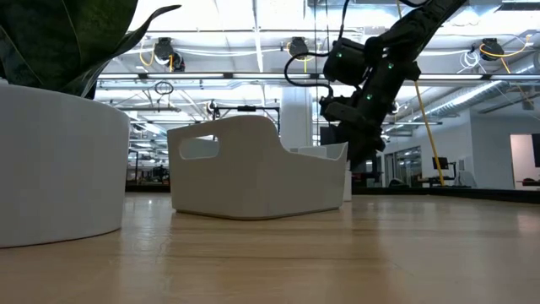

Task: Pick and place pill bottles into a basket
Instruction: Put the white pill bottle into the gray bin

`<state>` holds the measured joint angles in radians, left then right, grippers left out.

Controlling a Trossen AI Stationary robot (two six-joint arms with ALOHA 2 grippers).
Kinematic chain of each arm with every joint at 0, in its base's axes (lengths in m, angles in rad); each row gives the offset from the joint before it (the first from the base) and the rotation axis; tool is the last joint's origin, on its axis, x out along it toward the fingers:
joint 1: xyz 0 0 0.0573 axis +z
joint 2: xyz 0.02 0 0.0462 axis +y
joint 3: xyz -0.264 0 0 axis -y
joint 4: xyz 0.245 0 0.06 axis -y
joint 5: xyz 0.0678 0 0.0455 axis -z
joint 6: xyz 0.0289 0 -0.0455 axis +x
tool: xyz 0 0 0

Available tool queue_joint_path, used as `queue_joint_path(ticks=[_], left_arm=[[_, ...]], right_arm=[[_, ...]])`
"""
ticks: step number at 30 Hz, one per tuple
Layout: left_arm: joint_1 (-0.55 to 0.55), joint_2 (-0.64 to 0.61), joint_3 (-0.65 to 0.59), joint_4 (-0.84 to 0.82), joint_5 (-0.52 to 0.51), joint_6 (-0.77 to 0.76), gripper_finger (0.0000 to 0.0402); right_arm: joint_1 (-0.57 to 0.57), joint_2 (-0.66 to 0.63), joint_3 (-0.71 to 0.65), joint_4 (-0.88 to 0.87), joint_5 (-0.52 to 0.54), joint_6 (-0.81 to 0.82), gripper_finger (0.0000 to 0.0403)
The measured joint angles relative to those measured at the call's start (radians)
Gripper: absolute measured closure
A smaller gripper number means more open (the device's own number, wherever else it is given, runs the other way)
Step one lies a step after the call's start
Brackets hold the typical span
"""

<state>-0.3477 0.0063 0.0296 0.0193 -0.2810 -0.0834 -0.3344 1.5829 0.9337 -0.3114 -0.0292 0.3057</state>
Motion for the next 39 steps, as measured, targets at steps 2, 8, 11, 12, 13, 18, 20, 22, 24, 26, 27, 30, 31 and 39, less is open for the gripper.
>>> queue_joint_path(ticks=[2,8,11,12,13,18,20,22,24,26,27,30,31,39], left_arm=[[0.0,0.0,0.0,0.0,0.0,0.0,0.0376],[0.0,0.0,0.0,0.0,0.0,0.0,0.0376],[0.0,0.0,0.0,0.0,0.0,0.0,0.0376],[0.0,0.0,0.0,0.0,0.0,0.0,0.0376],[0.0,0.0,0.0,0.0,0.0,0.0,0.0376],[0.0,0.0,0.0,0.0,0.0,0.0,0.0376],[0.0,0.0,0.0,0.0,0.0,0.0,0.0376],[0.0,0.0,0.0,0.0,0.0,0.0,0.0376],[0.0,0.0,0.0,0.0,0.0,0.0,0.0376],[0.0,0.0,0.0,0.0,0.0,0.0,0.0376],[0.0,0.0,0.0,0.0,0.0,0.0,0.0376],[0.0,0.0,0.0,0.0,0.0,0.0,0.0376],[0.0,0.0,0.0,0.0,0.0,0.0,0.0376],[0.0,0.0,0.0,0.0,0.0,0.0,0.0376]], right_arm=[[0.0,0.0,0.0,0.001,0.0,0.0,0.0238],[0.003,-0.001,0.0,0.003,0.0,0.0,0.023],[0.011,-0.011,0.0,0.001,-0.002,0.018,0.0233],[0.014,-0.018,0.0,0.007,-0.003,0.029,0.0235],[0.016,-0.028,0.0,0.014,-0.003,0.038,0.0238],[0.023,-0.098,0.026,0.017,-0.032,0.085,0.0241],[0.023,-0.135,0.042,0.016,-0.038,0.106,0.0241],[0.023,-0.178,0.054,0.013,-0.05,0.112,0.0242],[0.023,-0.221,0.066,0.017,-0.051,0.117,0.0246],[0.023,-0.269,0.07,0.02,-0.053,0.141,0.0247],[0.023,-0.294,0.07,0.036,-0.056,0.153,0.0247],[0.023,-0.376,0.071,0.065,-0.077,0.182,0.0245],[0.023,-0.404,0.071,0.076,-0.078,0.189,0.0245],[0.072,-0.641,0.072,0.165,-0.132,0.255,0.0249]])
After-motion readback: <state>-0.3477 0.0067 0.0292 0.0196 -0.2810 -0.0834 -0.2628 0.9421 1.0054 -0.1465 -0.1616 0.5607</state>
